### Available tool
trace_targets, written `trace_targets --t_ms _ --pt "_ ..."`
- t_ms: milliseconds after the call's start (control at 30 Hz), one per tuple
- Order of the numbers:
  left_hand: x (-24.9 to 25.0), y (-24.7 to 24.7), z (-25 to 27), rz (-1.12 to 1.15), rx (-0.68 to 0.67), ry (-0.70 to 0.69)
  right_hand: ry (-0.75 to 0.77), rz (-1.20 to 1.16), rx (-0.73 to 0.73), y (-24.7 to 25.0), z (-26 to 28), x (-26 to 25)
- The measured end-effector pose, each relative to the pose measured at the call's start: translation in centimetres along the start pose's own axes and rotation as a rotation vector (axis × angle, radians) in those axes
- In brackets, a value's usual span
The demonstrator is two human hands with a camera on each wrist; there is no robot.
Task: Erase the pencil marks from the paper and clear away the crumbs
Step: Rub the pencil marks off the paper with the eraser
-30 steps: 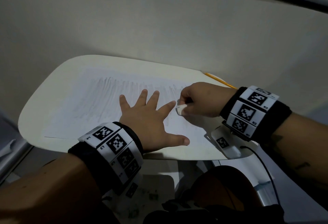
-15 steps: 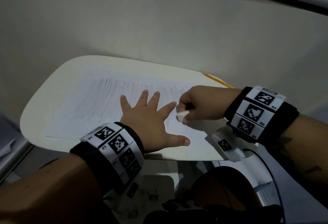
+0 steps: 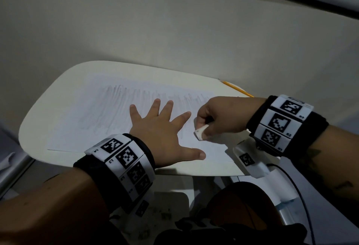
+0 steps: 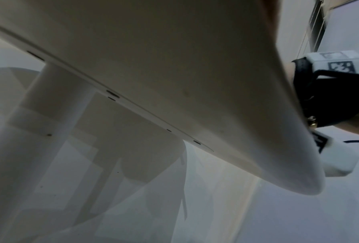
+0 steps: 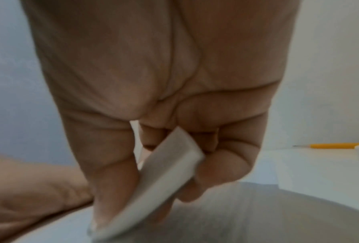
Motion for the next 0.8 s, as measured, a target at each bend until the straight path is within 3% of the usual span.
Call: trace_targets --t_ms 133,300,500,667,800 --pt "0.1 0.1 0.1 0.005 0.001 0.0 -0.038 0.02 0.179 1.1 -0.6 0.6" --pt "0.0 0.0 0.1 0.001 -0.005 0.003 -0.005 -0.018 -0.041 -0.2 0.7 0.1" --pt "0.0 0.0 0.0 -0.007 -0.003 0.005 -0.053 0.034 0.165 1.0 -0.3 1.1" --pt "0.0 -0.1 -0.1 -0.008 -0.008 0.003 -0.012 -0.018 -0.004 -0.3 0.6 1.0" --pt "0.1 0.0 0.0 -0.006 -0.03 0.015 -0.049 -0.051 0.203 1.6 0.8 1.9"
Point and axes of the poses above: each hand's wrist, its own z-axis away from the middle knuckle, its own y-axis out of the back of the hand, x = y × z, the point moved 6 cm from there along -z, towards the middle knuckle, and after that the axes turned 3 degrees about y, right-handed, at the moved point
